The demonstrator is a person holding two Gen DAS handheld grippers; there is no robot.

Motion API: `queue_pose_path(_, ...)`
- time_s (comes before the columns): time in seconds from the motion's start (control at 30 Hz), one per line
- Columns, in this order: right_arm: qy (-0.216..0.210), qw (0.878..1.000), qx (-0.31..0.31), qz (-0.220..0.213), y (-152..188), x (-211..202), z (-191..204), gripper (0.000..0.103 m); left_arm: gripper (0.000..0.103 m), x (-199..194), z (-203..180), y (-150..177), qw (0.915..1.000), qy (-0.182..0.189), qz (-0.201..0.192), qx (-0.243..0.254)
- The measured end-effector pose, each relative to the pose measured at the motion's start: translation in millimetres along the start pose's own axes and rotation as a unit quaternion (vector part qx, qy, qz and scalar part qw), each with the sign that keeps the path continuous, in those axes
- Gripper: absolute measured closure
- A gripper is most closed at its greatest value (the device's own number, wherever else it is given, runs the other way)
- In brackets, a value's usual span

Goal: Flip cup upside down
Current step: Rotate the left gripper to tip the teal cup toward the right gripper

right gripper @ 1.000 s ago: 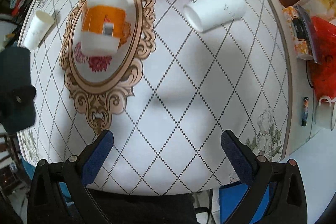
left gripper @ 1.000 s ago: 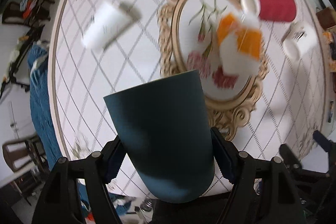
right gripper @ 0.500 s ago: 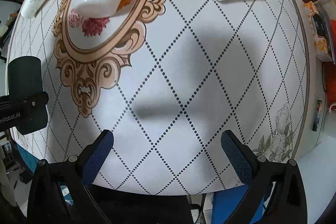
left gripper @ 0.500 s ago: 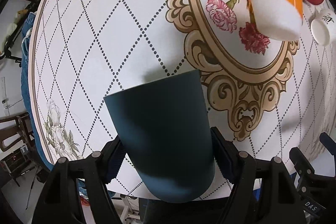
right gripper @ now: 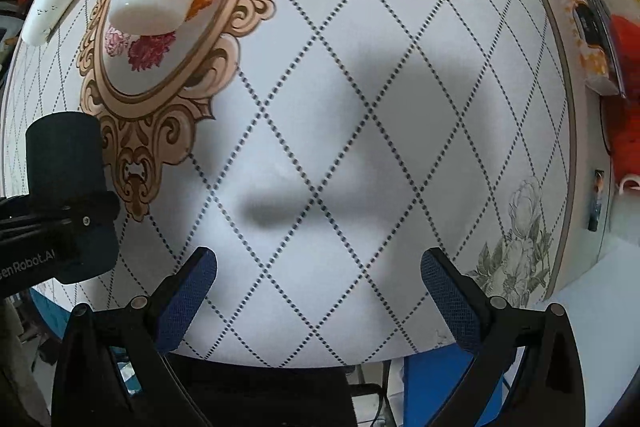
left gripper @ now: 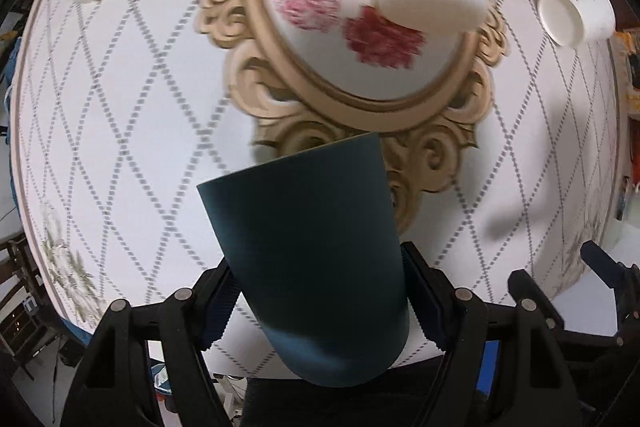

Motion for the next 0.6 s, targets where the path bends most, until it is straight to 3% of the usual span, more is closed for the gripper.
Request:
queue_pose_path(0.27, 0.009, 1.000, 0.016, 0.011, 25, 13, -25, 0.000, 0.029, 26, -48, 14, 0.9996, 0.004, 0.008, 0.027)
queue_pose_path(0.6, 0.014, 0.999, 0.031, 0.011, 51, 11, -36, 0.000, 0.029, 40, -70, 8, 0.9991, -0.012, 0.001, 0.042)
Point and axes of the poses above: each gripper's, at about its wrist camera, not at the fingertips, and x roughly the way its jaws point, z to its left, y to its underside, the point moved 7 cm from there along x, roughly the way its jaws point, and after that the axes turned 8 degrees about y, right-handed, at the moved point
